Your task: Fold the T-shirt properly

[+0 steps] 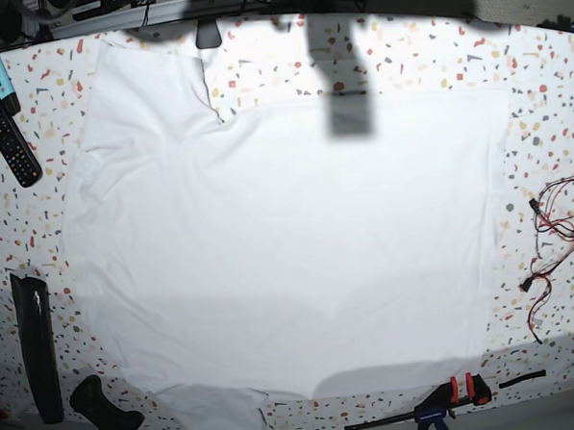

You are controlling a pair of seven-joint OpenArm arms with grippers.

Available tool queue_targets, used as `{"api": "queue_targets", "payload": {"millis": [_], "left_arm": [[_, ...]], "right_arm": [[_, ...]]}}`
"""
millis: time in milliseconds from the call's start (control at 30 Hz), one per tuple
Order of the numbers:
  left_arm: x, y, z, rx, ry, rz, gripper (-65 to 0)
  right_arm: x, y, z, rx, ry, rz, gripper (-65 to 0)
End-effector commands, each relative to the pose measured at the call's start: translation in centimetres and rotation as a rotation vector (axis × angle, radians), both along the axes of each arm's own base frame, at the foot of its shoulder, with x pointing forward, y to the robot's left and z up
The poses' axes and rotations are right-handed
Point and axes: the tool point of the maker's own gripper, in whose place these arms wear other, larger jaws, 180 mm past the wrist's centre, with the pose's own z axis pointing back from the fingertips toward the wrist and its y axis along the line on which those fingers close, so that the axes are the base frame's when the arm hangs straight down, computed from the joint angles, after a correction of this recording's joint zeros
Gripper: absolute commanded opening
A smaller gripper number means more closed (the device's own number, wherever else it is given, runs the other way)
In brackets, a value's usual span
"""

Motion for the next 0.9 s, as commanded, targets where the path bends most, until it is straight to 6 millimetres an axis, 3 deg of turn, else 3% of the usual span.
{"api": "queue_targets", "payload": {"millis": [0,233,433,667,867], "left_arm": [[-0.5,0.8,0.7,0.004,-0.018,0.004,-53.8],[-2.8,1.4,3.2,0.050,-0.055,-0.032,-53.8],[-2.4,1.4,6.1,0.043,-0.132,-0.068,-53.8],[-3.5,2.1,9.8,0.011,-0.167,-0.133,-53.8],[-5.0,3.3,12.2,0.013,-0.162,-0.182,-53.8]], "right_arm": [[-1.2,-0.4,0.5,0.001,0.001,0.004,-39.8],[-4.5,-2.1,4.1,0.005,-0.056,0.060,-39.8],[-7.0,-3.0,8.0,0.024,-0.069,0.125,-39.7],[-9.1,-4.1,12.8,0.055,-0.070,0.226,-39.8],[-9.7,-3.3,15.7,0.097,-0.082,0.272,-39.7]]}}
